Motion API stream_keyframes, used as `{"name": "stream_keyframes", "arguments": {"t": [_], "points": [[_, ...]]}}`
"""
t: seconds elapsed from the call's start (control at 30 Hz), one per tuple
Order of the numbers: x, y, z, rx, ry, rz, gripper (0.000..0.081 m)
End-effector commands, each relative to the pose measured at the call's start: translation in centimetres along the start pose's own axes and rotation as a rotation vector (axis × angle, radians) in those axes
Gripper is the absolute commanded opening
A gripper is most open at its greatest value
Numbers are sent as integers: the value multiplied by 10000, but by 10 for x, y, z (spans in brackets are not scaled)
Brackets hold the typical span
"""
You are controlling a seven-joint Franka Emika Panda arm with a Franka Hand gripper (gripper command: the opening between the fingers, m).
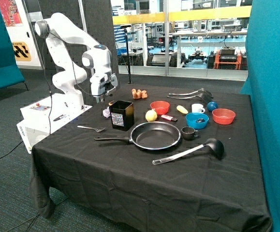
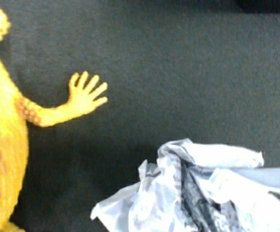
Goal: Throw away the rubbish paper
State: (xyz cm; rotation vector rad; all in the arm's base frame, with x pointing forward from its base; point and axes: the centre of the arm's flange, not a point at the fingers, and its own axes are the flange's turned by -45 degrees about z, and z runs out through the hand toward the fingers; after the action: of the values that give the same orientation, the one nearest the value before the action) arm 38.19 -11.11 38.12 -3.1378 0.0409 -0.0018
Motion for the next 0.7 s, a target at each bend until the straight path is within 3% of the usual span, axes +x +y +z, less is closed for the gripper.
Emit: {"name": "stream_keyframes", "arguments": {"t": [0.0, 0.1, 0.3, 0.67], "points": [[-10, -2, 23, -37, -8, 1572, 715], [-16, -5, 29, -37, -6, 2454, 721], [-27, -1, 35, -37, -5, 2956, 744], [-35, 7, 50, -37, -5, 3195, 751]]}}
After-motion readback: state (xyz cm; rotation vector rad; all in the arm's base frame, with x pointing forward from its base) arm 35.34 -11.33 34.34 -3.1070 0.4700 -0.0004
